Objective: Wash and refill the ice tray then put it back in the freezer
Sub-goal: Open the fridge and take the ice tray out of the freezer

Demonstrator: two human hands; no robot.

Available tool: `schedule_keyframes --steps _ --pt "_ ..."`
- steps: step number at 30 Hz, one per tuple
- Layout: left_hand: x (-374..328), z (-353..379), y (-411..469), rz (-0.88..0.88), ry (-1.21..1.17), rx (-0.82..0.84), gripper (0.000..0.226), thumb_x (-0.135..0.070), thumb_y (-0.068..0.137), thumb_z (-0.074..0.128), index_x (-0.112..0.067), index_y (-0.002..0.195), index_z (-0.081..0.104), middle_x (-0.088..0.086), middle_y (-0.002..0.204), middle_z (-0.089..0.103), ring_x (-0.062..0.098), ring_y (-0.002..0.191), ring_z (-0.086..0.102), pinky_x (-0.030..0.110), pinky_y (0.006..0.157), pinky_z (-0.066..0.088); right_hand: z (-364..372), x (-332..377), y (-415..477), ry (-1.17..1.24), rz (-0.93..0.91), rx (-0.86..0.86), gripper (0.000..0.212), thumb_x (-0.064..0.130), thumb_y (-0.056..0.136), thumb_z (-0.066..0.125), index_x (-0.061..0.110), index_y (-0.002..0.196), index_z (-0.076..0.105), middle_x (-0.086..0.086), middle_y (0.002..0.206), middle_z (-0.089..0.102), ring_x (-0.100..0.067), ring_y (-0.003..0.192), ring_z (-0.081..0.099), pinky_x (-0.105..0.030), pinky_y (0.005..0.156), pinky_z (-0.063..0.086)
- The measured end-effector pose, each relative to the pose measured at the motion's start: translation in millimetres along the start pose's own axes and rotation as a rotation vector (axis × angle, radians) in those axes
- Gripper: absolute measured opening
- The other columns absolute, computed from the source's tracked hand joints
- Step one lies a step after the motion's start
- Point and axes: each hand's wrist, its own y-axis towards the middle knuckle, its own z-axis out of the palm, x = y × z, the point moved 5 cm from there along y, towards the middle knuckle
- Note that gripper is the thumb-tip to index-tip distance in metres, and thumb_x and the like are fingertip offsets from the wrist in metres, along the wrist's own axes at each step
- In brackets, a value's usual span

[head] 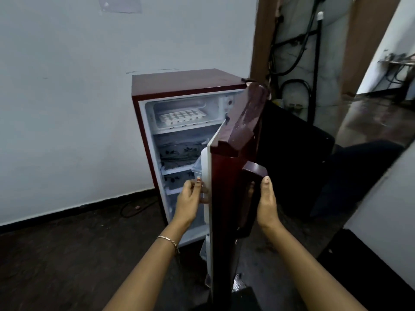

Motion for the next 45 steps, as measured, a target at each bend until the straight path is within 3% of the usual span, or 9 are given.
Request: schedule_keyframes --steps 2,4,7,11,16,21,25,31,45 --pt "-1.6 17.0 -5.2 0.07 0.098 0.013 0.014 -0.036 0.095 0.053 -0.023 0.1 0.053 0.007 0.1 0.063 0.022 0.083 0.067 0.047 0.079 0.057 -27.2 1.3 0.4 0.023 0.06 -0.072 0.087 0.086 0.076 0.031 0.02 0.128 0.053 0.019 0.111 0.06 0.005 0.113 0.054 -0.011 0.096 0.039" --pt "-8.1 35.1 -9.6 0.168 0.265 -0.003 0.009 -0.034 0.094 0.057 -0.026 0.095 0.054 -0.003 0.1 0.059 0.018 0.086 0.064 0.042 0.077 0.056 -55.4 3.7 2.7 -0.005 0.108 -0.112 0.09 0.091 0.071 0.027 0.029 0.131 0.051 0.011 0.127 0.058 -0.002 0.12 0.051 -0.026 0.109 0.034" --pt "-21.9 60.0 -18.7 0.304 0.396 -0.033 0.011 -0.026 0.092 0.062 -0.02 0.087 0.054 -0.007 0.099 0.048 0.01 0.083 0.06 0.027 0.071 0.051 -88.6 9.0 6.1 -0.045 0.152 -0.171 0.063 0.065 0.093 0.02 0.025 0.131 0.05 0.014 0.104 0.057 -0.001 0.101 0.054 -0.028 0.103 0.033" --pt "-24.6 99.0 -25.8 0.424 0.459 0.046 0.021 -0.031 0.087 0.067 -0.021 0.086 0.049 -0.008 0.098 0.045 0.004 0.086 0.055 0.024 0.067 0.049 -134.0 1.1 5.9 -0.115 0.18 -0.324 0.06 0.057 0.098 0.024 0.023 0.146 0.035 0.002 0.145 0.042 -0.018 0.137 0.036 -0.028 0.106 0.026" --pt "-26.8 140.6 -27.1 0.528 0.509 0.186 0.046 -0.046 0.081 0.069 -0.028 0.117 0.045 -0.013 0.106 0.043 0.001 0.092 0.052 0.026 0.068 0.051 -165.0 -10.1 -13.0 -0.225 0.151 -0.578 0.045 0.041 0.1 0.041 0.025 0.142 0.037 -0.003 0.143 0.043 -0.021 0.134 0.039 -0.036 0.109 0.033" --pt "-28.0 181.7 -23.8 0.638 0.604 0.303 0.051 -0.035 0.088 0.062 -0.027 0.135 0.045 -0.005 0.119 0.044 0.009 0.101 0.052 0.034 0.073 0.055 -168.1 -7.8 -40.2 -0.398 0.026 -0.694 0.049 0.029 0.095 0.05 0.014 0.139 0.037 -0.009 0.141 0.042 -0.023 0.131 0.038 -0.039 0.11 0.032" --pt "-36.0 210.5 -16.7 0.82 0.762 0.296 0.048 -0.027 0.084 0.063 -0.028 0.131 0.052 0.002 0.133 0.034 0.021 0.119 0.039 0.038 0.081 0.054 -159.4 2.7 -44.4 -0.616 -0.136 -0.667 0.065 0.025 0.086 0.054 0.014 0.144 0.027 -0.003 0.154 0.02 -0.022 0.141 0.026 -0.032 0.112 0.02" --pt "-33.0 256.0 8.2 0.969 0.952 0.549 0.065 -0.035 0.086 0.056 -0.037 0.146 0.031 0.0 0.156 0.024 0.021 0.147 0.016 0.049 0.114 0.022 -156.6 13.5 -5.9 -1.066 -0.313 -0.338 0.078 0.017 0.087 0.061 0.018 0.153 0.018 0.002 0.161 0.007 -0.015 0.149 0.001 -0.042 0.119 0.013" --pt "-37.2 322.2 34.6 1.102 1.23 0.731 0.084 -0.042 0.091 0.047 -0.015 0.154 0.0 0.002 0.162 0.001 0.018 0.149 -0.001 0.051 0.117 0.007 -197.6 2.7 54.2 -1.331 -0.114 -0.254 0.075 0.018 0.089 0.056 0.016 0.154 0.018 0.002 0.161 0.015 -0.015 0.149 0.008 -0.039 0.121 0.005"
